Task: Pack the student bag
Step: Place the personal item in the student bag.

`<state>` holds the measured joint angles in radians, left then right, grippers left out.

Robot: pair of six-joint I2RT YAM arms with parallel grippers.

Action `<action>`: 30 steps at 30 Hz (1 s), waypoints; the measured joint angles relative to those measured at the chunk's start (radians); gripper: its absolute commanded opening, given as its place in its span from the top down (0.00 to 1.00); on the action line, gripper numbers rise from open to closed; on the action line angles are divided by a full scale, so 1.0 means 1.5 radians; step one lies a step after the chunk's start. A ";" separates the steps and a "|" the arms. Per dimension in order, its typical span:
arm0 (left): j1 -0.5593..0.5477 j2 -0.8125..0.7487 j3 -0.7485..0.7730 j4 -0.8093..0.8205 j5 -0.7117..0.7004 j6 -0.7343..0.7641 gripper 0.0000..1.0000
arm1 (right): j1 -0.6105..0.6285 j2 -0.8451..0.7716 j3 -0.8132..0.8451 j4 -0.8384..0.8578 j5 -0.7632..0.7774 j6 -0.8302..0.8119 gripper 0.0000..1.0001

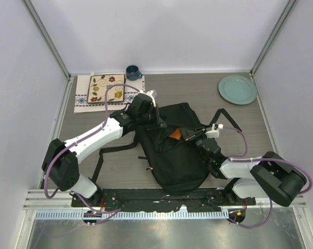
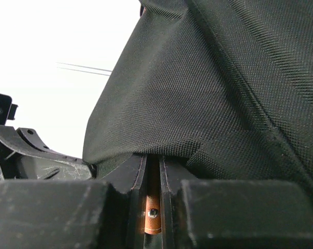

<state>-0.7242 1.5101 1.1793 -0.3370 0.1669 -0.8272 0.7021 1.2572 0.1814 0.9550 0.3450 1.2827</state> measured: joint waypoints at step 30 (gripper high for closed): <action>0.023 0.008 0.006 -0.007 -0.005 0.016 1.00 | 0.072 0.048 0.108 -0.152 0.048 -0.049 0.33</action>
<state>-0.6899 1.5223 1.1885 -0.3477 0.1589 -0.8032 0.8104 1.3289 0.3428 0.7269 0.4168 1.2087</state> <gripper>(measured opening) 0.008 0.654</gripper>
